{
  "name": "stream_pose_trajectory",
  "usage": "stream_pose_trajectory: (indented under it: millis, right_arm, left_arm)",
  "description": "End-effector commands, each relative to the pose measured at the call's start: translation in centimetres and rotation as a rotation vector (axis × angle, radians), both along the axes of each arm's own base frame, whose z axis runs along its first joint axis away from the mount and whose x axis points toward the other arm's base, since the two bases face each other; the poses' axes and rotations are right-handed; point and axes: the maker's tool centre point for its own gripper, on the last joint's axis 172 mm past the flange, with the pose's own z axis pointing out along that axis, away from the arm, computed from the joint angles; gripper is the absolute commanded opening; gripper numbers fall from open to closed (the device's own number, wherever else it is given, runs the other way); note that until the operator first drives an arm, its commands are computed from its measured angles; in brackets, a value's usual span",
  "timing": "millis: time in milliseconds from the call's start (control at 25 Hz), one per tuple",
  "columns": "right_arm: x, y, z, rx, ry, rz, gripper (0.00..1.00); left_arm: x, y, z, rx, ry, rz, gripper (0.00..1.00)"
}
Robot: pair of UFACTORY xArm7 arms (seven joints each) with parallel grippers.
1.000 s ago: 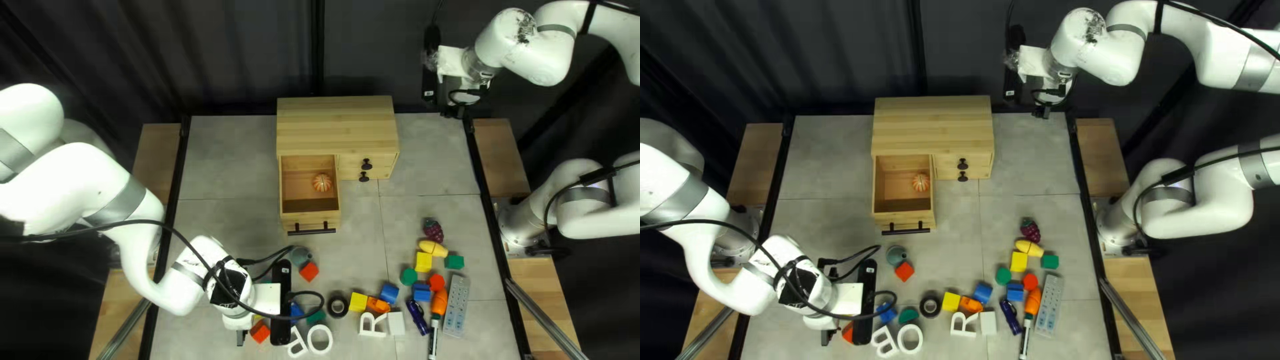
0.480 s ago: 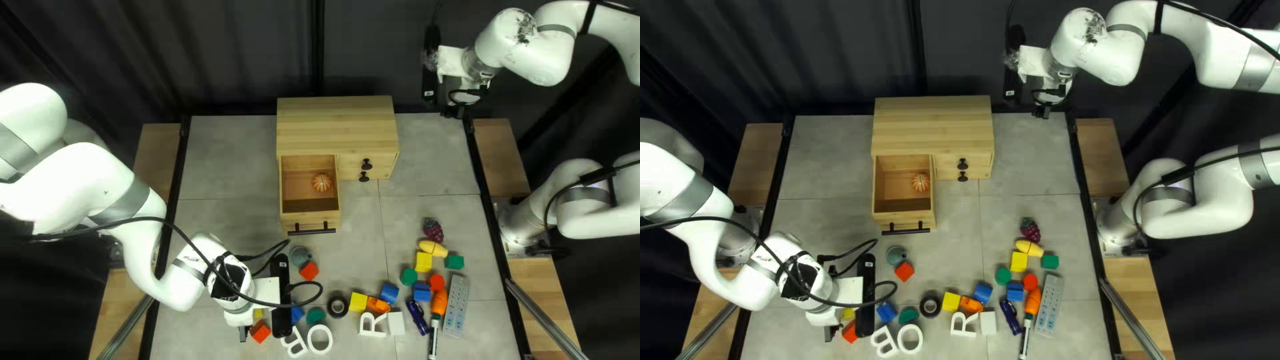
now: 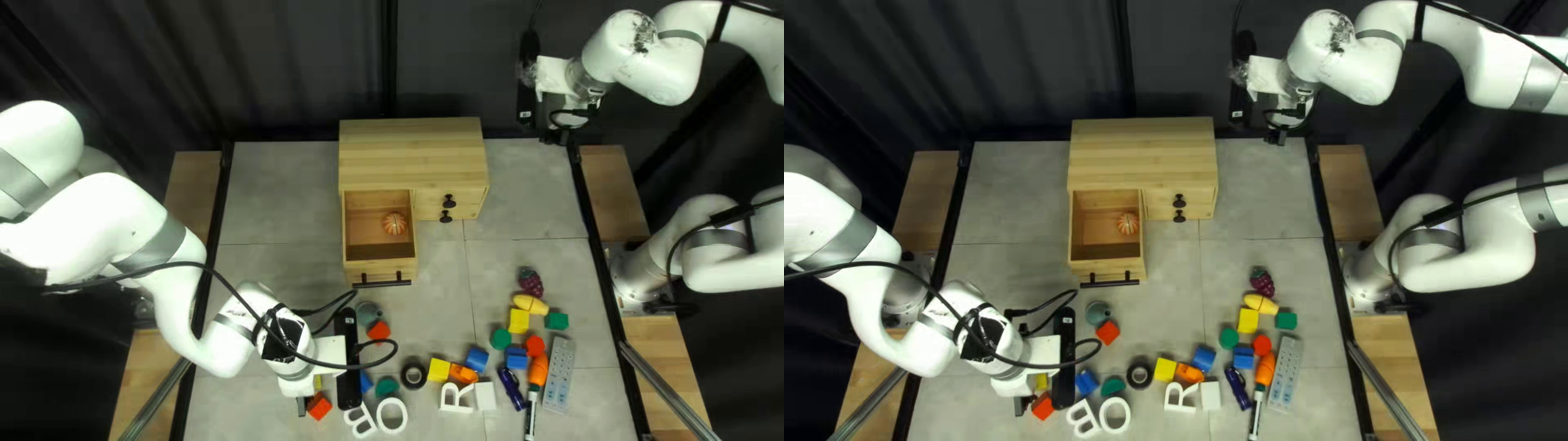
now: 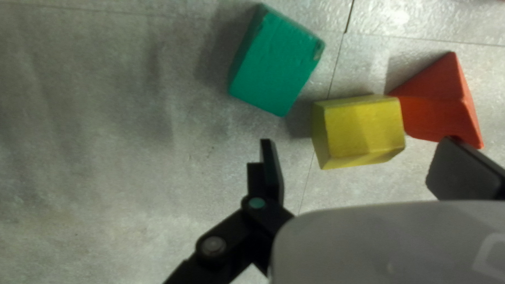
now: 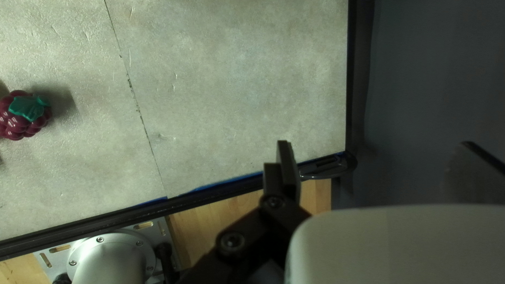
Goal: Open drawers and place objects into drawer and close
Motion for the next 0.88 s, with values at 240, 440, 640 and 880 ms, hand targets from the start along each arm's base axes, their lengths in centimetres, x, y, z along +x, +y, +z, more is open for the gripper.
stream_pose_trajectory:
  millis: [240,440,640,880]
  right_arm:
    - [0.0,0.0,0.0,0.000,0.000,0.000,1.00]
    - [0.0,0.0,0.0,0.000,0.000,0.000,1.00]
    - [0.0,0.0,0.0,0.000,0.000,0.000,1.00]
    - [0.0,0.0,0.0,0.000,0.000,0.000,1.00]
  left_arm:
    - [0.0,0.0,-0.3,-0.007,-0.001,-0.012,0.00]
    - [-0.5,0.2,0.5,0.005,0.001,-0.020,0.00]
    - [-2.0,1.1,4.7,0.054,-0.011,-0.004,0.00]
    - [-1.2,4.0,13.9,0.182,-0.035,-0.029,0.00]
